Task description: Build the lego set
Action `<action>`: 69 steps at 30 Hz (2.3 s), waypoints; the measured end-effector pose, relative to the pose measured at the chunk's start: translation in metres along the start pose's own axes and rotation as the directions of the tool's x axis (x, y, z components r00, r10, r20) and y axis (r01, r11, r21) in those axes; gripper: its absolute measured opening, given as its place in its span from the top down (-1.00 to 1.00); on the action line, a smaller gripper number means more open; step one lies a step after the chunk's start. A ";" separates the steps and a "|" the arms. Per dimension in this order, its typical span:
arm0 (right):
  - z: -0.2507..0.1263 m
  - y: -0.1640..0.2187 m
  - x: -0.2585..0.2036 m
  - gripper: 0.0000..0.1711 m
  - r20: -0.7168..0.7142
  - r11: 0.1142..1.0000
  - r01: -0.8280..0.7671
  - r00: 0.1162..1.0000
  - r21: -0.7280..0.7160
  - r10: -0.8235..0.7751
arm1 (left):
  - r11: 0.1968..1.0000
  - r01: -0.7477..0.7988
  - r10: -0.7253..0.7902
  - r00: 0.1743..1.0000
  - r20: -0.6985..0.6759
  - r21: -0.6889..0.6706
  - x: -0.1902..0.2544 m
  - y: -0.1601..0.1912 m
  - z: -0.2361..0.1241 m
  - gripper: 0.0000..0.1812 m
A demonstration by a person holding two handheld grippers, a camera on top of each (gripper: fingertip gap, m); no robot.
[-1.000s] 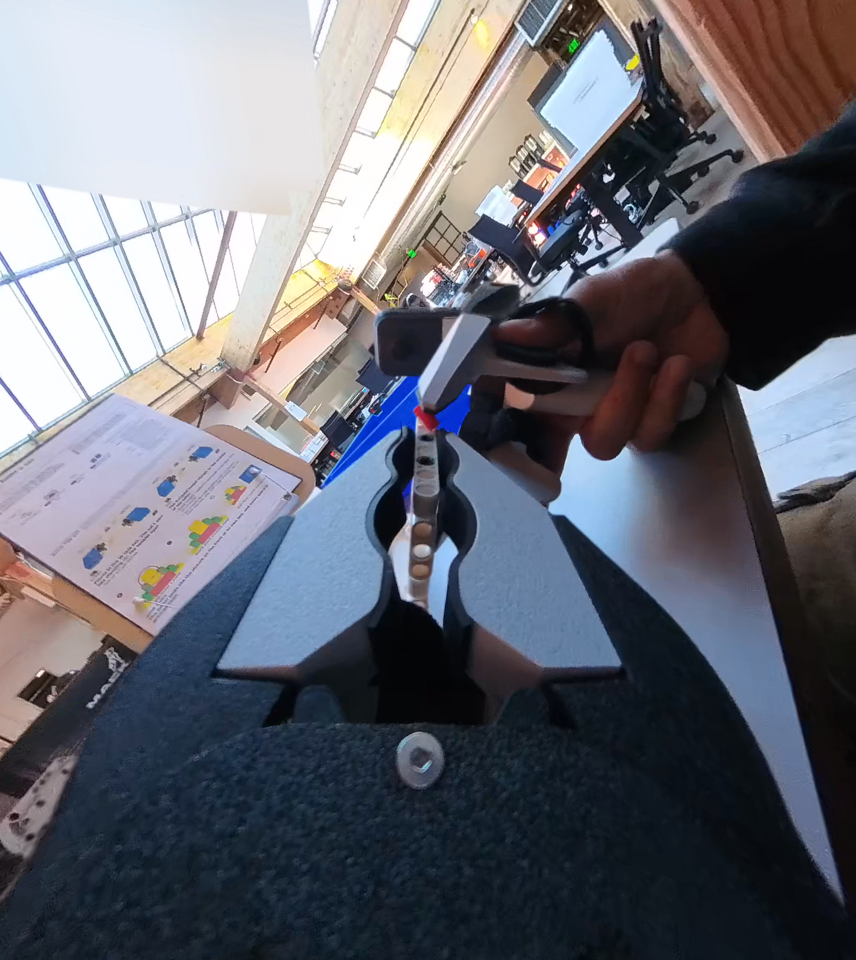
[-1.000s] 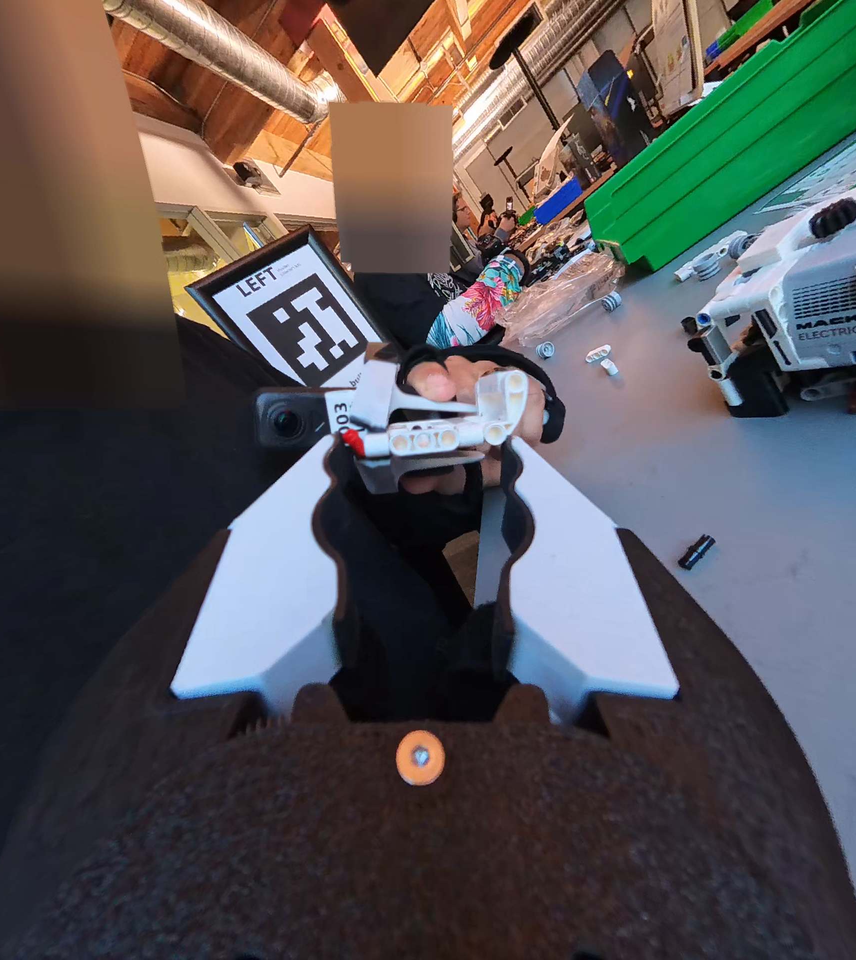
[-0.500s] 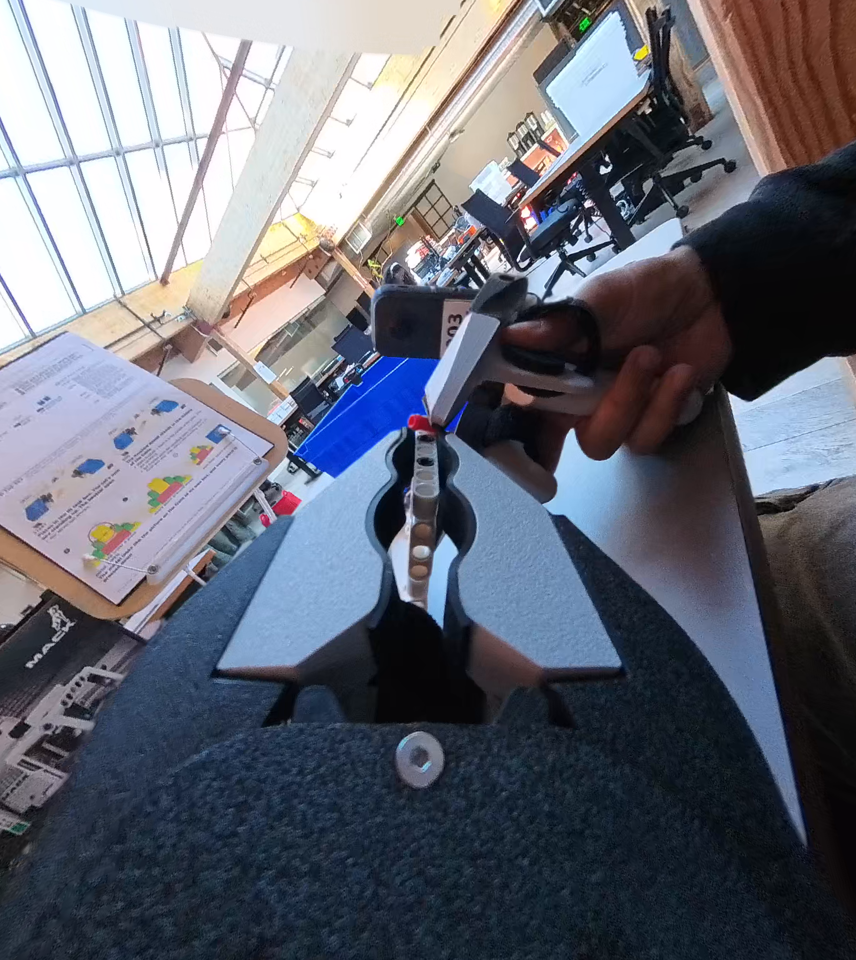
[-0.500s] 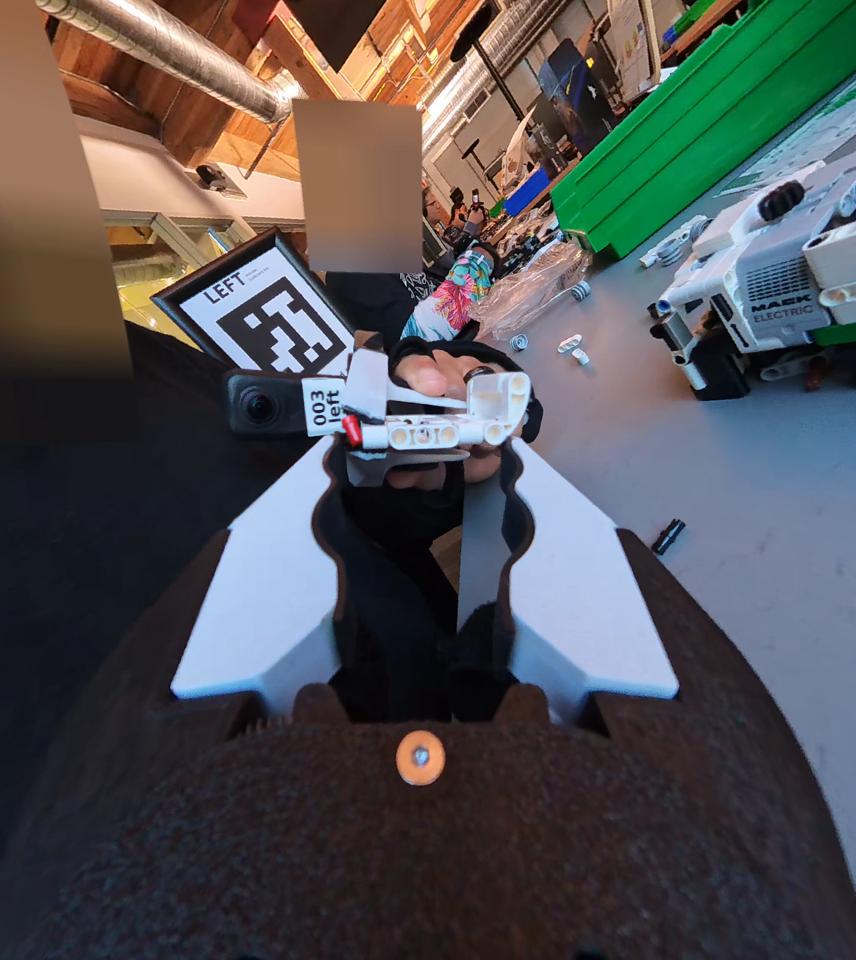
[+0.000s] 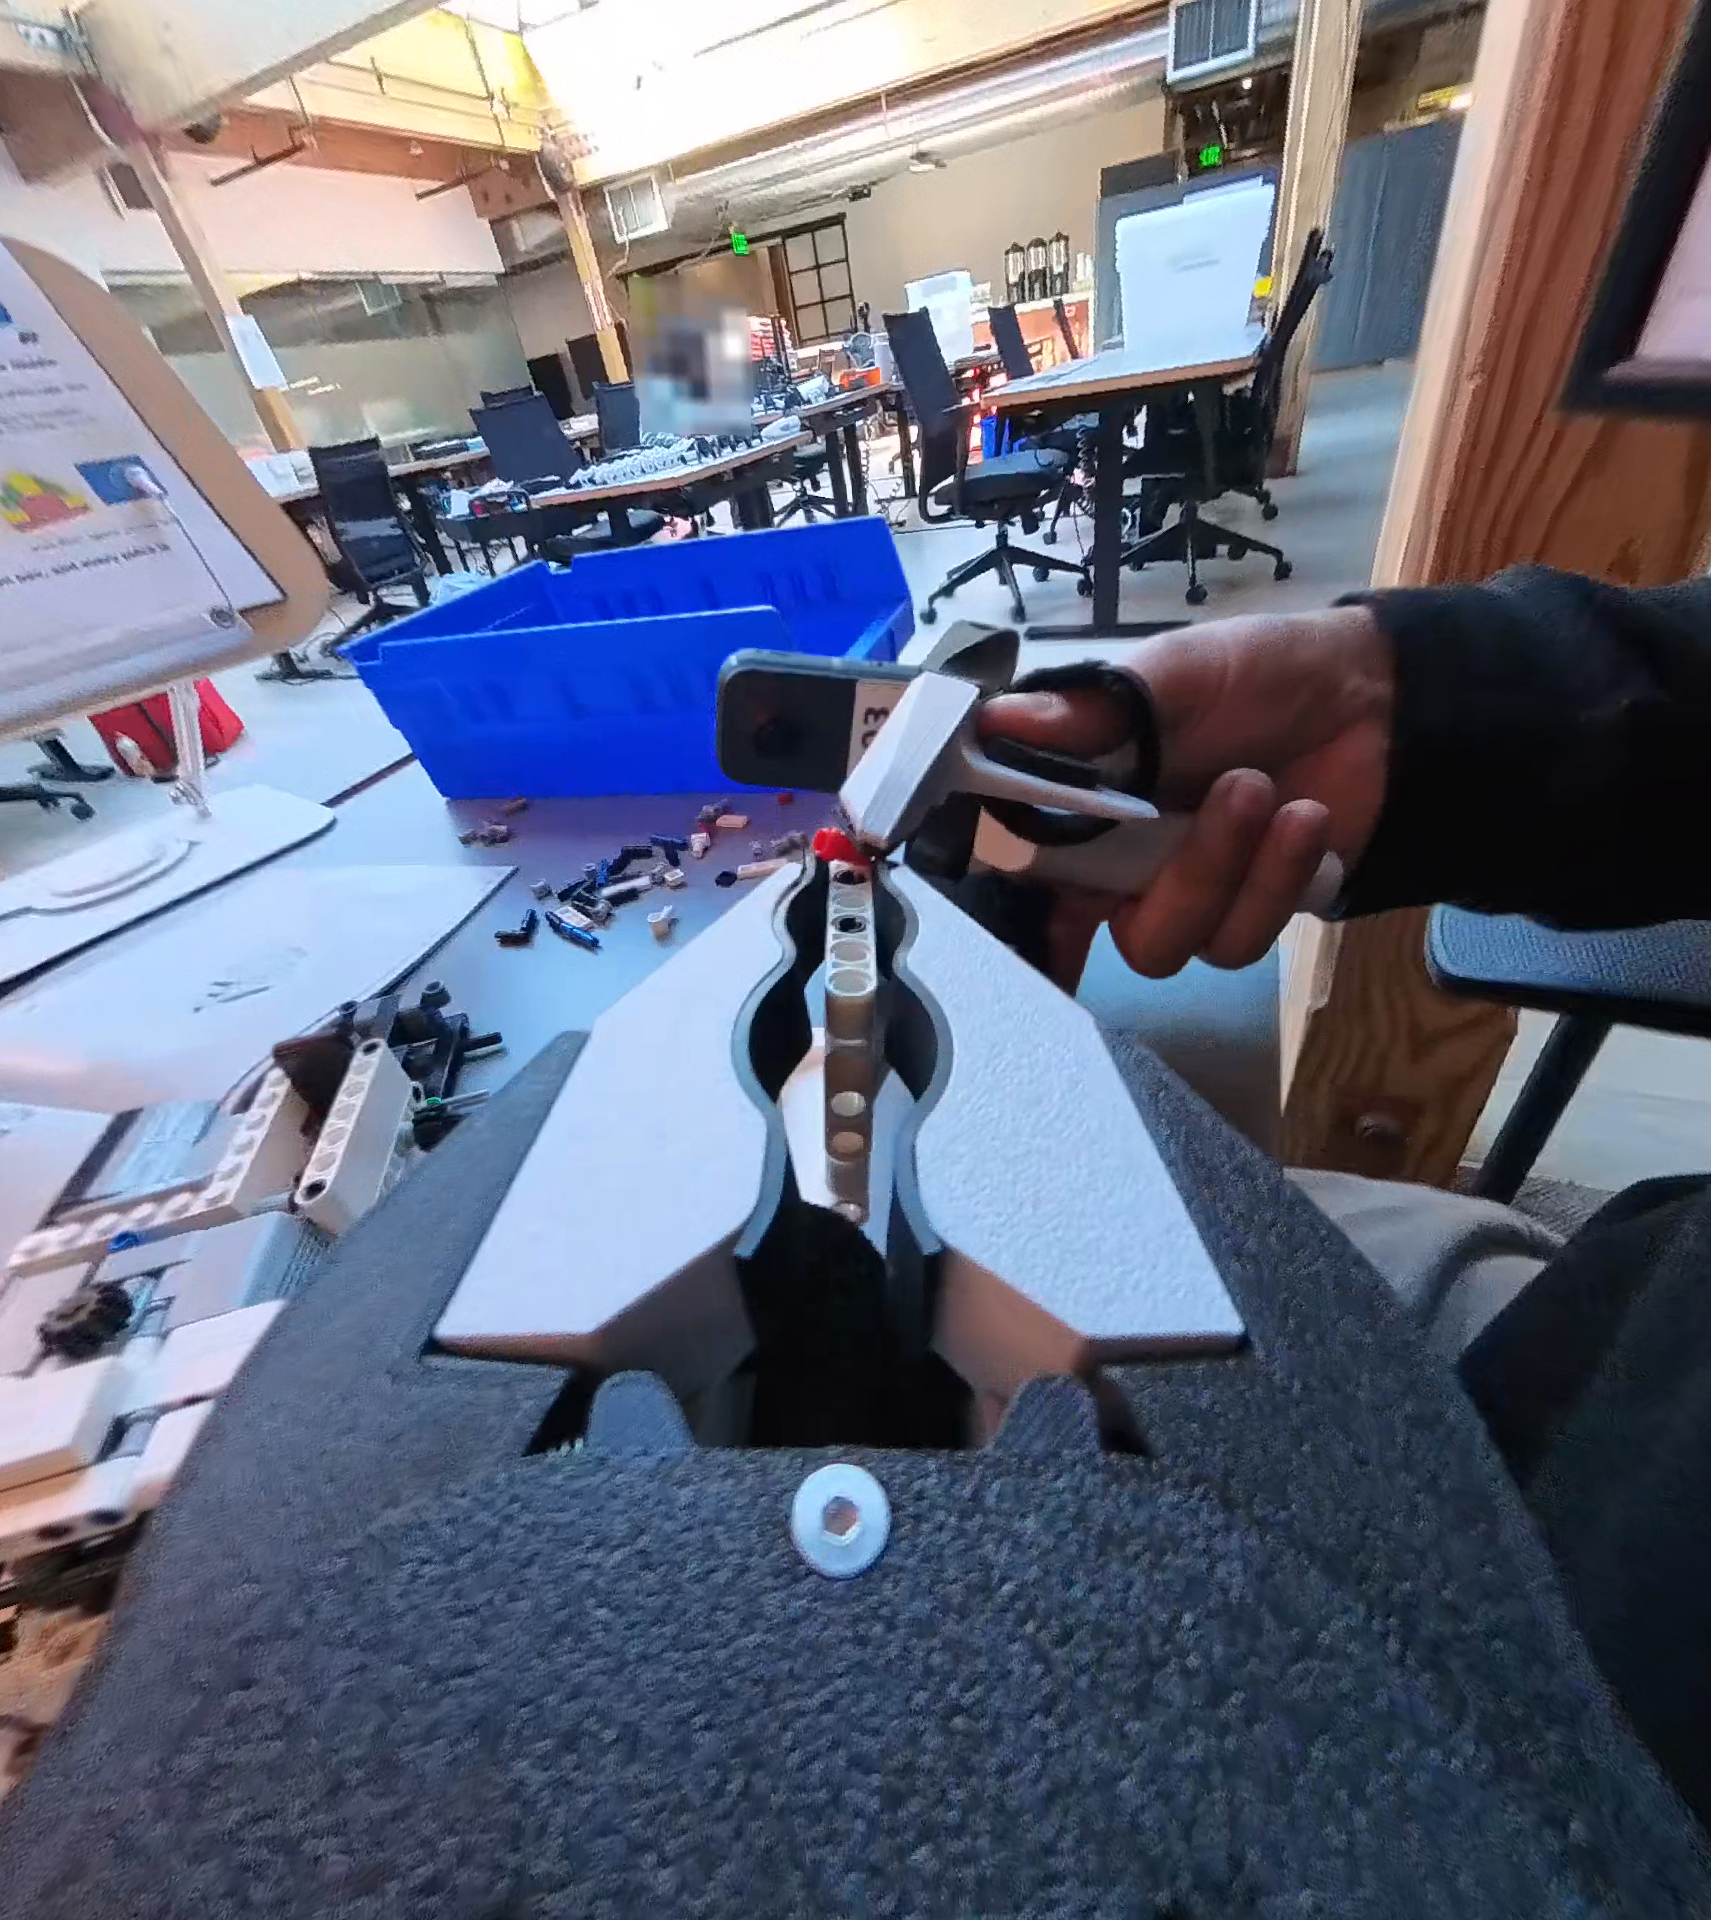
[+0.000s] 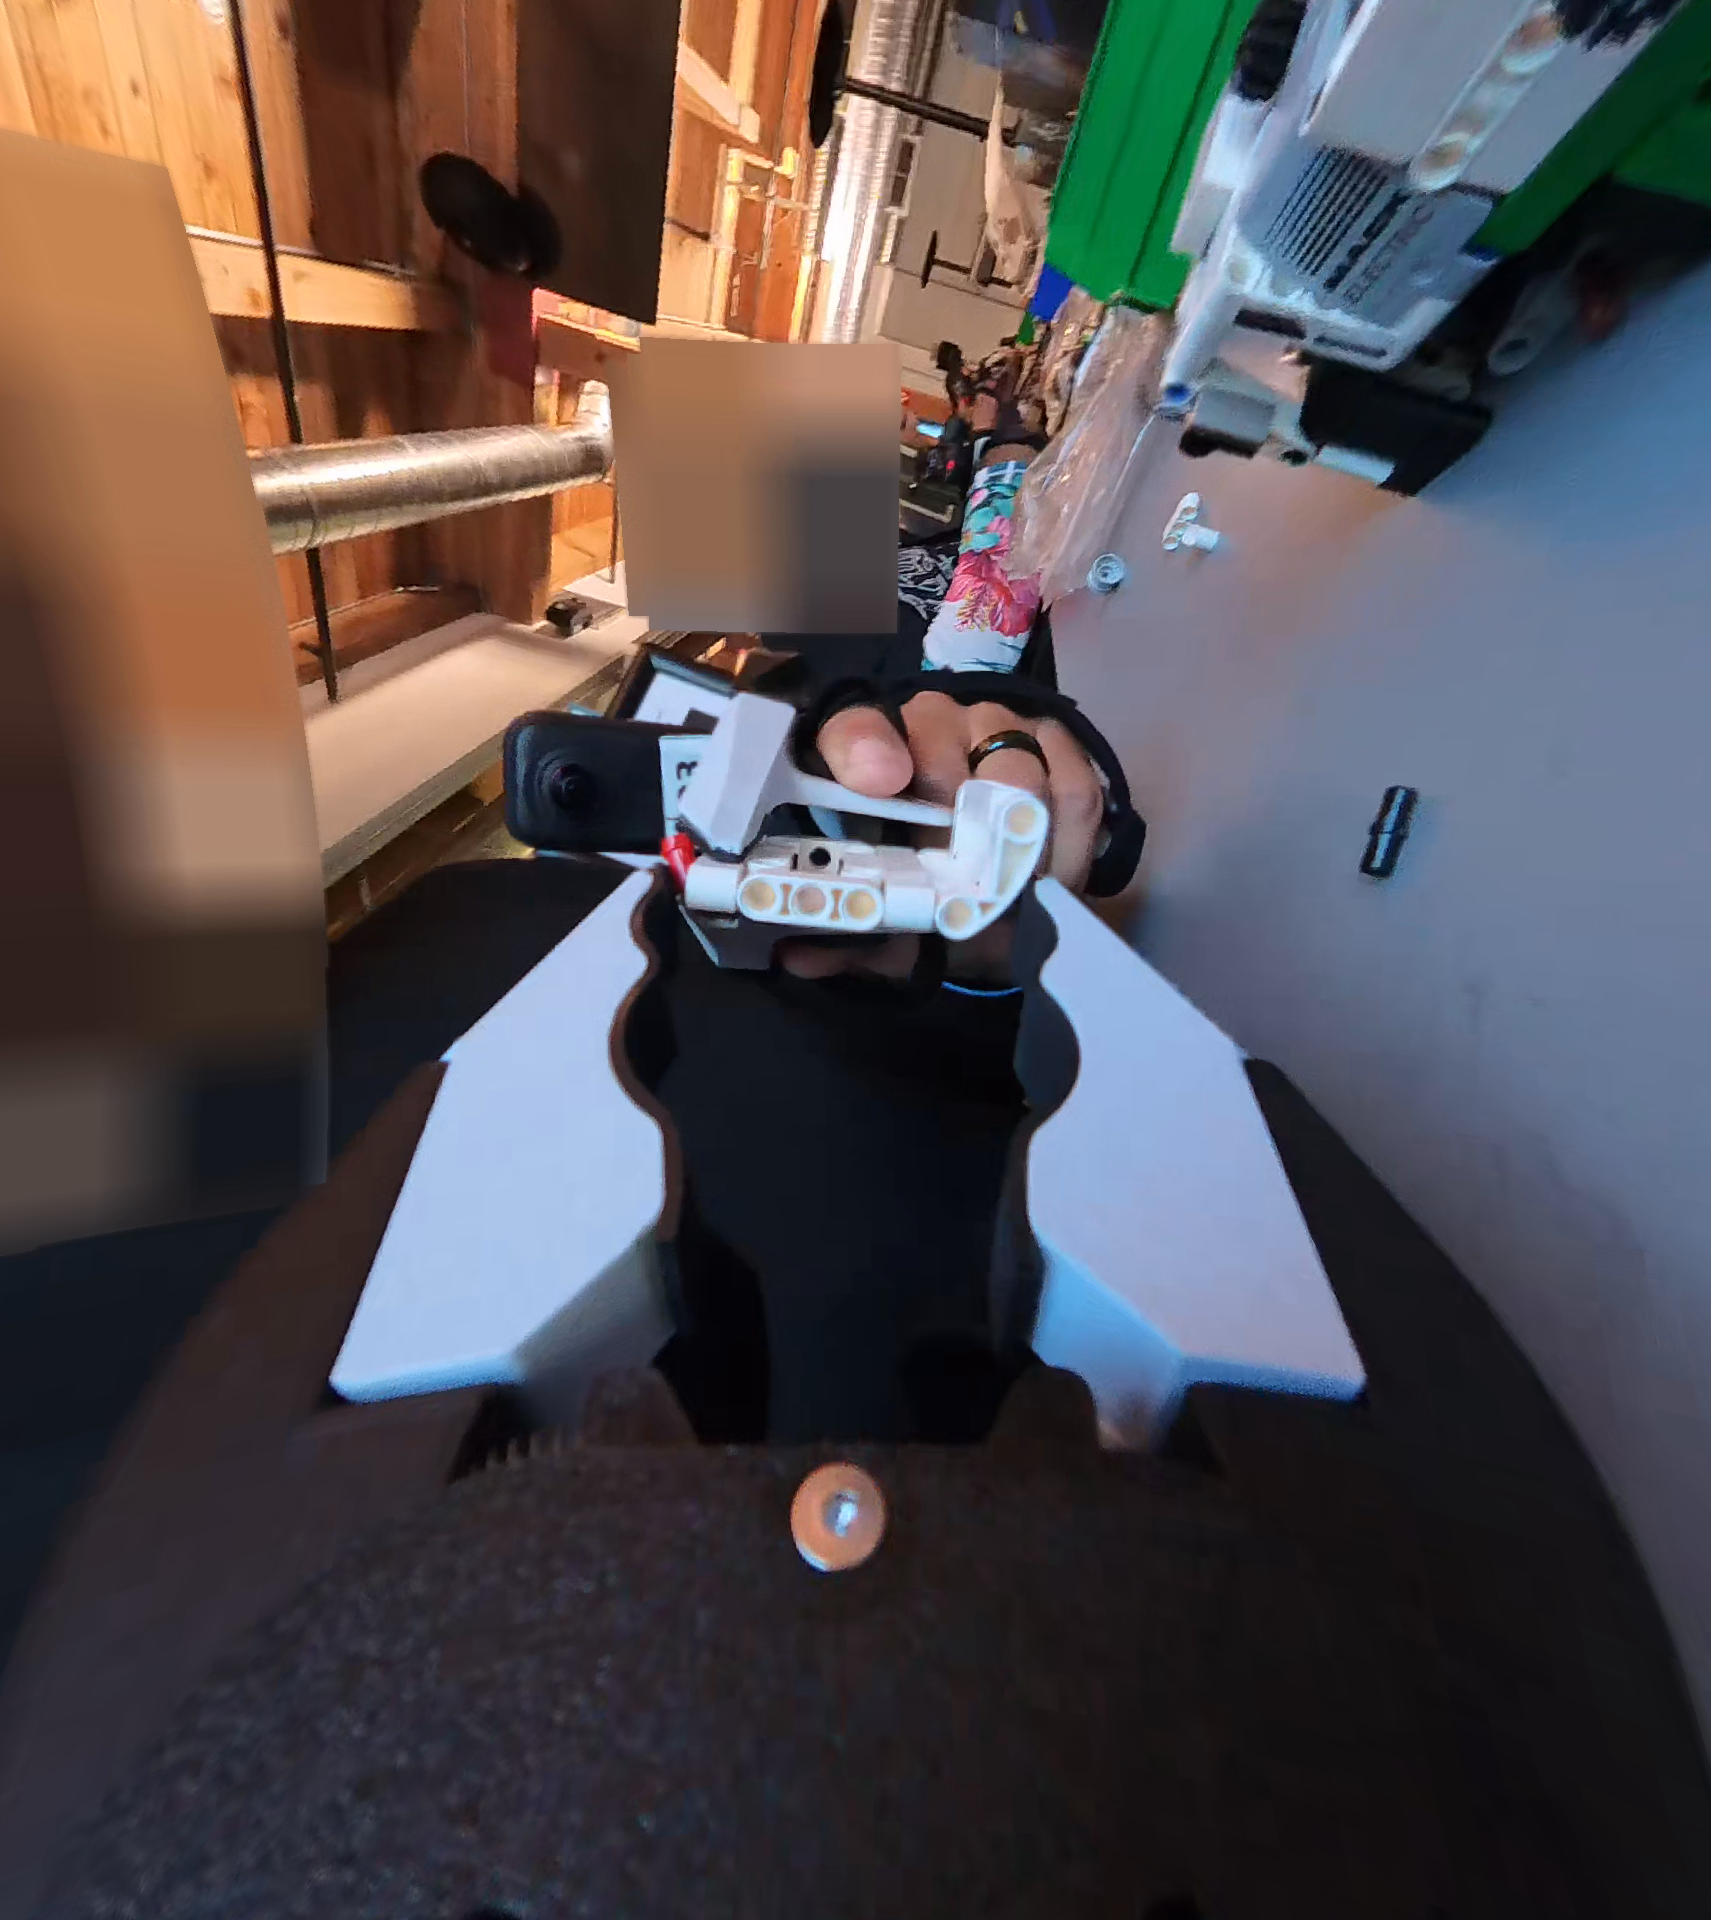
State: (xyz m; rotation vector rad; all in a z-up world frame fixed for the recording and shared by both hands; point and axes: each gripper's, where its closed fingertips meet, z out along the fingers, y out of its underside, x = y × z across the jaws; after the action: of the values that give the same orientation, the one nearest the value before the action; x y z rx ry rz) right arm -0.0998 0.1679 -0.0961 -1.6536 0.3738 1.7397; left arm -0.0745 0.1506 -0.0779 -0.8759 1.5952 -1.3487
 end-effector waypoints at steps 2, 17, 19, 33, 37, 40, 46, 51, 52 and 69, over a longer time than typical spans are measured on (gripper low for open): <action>-0.006 -0.007 0.001 0.23 -0.051 1.000 -0.009 0.999 0.009 0.009 | 0.999 0.039 -0.039 0.999 0.000 0.009 -0.004 -0.001 0.006 0.93; -0.001 -0.032 0.010 0.18 -0.206 0.998 -0.028 0.978 -0.060 0.015 | 0.982 0.166 -0.165 0.986 -0.020 0.084 -0.024 0.000 0.007 0.94; 0.000 -0.033 0.011 0.19 -0.238 0.997 0.004 0.971 -0.073 -0.021 | 0.983 0.165 -0.164 0.986 -0.019 0.085 -0.026 0.001 0.005 0.94; -0.049 -0.057 0.050 0.52 -0.627 0.837 0.470 0.571 -0.280 -0.530 | 0.987 0.139 -0.148 0.982 0.119 0.076 -0.067 0.013 -0.056 0.93; -0.087 -0.061 0.074 0.62 -0.728 0.716 0.487 0.211 -0.500 -0.652 | 0.992 0.107 -0.116 0.981 0.152 0.069 -0.071 0.014 -0.060 0.93; -0.110 -0.073 0.071 0.77 -0.776 0.663 0.539 0.026 -0.520 -0.630 | 0.997 0.061 -0.068 0.985 0.161 0.048 -0.067 0.017 -0.057 0.94; -0.139 -0.110 0.085 0.67 -0.840 0.723 0.503 -0.012 -0.474 -0.542 | 0.998 0.036 -0.042 0.990 0.131 0.047 -0.059 0.012 -0.043 0.93; -0.144 -0.130 0.095 0.62 -0.858 0.775 0.486 0.093 -0.405 -0.506 | 0.999 -0.039 0.037 0.988 0.147 0.009 -0.060 0.010 -0.038 0.94; -0.142 -0.134 0.095 0.62 -0.856 0.774 0.491 0.102 -0.400 -0.507 | 0.999 -0.041 0.040 0.988 0.147 0.004 -0.060 0.011 -0.037 0.93; -0.099 -0.167 0.125 0.72 -0.820 0.770 0.447 0.128 -0.454 -0.558 | 1.000 0.025 -0.026 0.993 0.118 0.005 -0.074 0.022 -0.031 0.94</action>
State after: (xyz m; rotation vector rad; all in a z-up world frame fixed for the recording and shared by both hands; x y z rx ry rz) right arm 0.0910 0.2593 -0.1878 -2.3698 0.1535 0.0777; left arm -0.0735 0.2331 -0.0858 -0.9590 1.4946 -1.2930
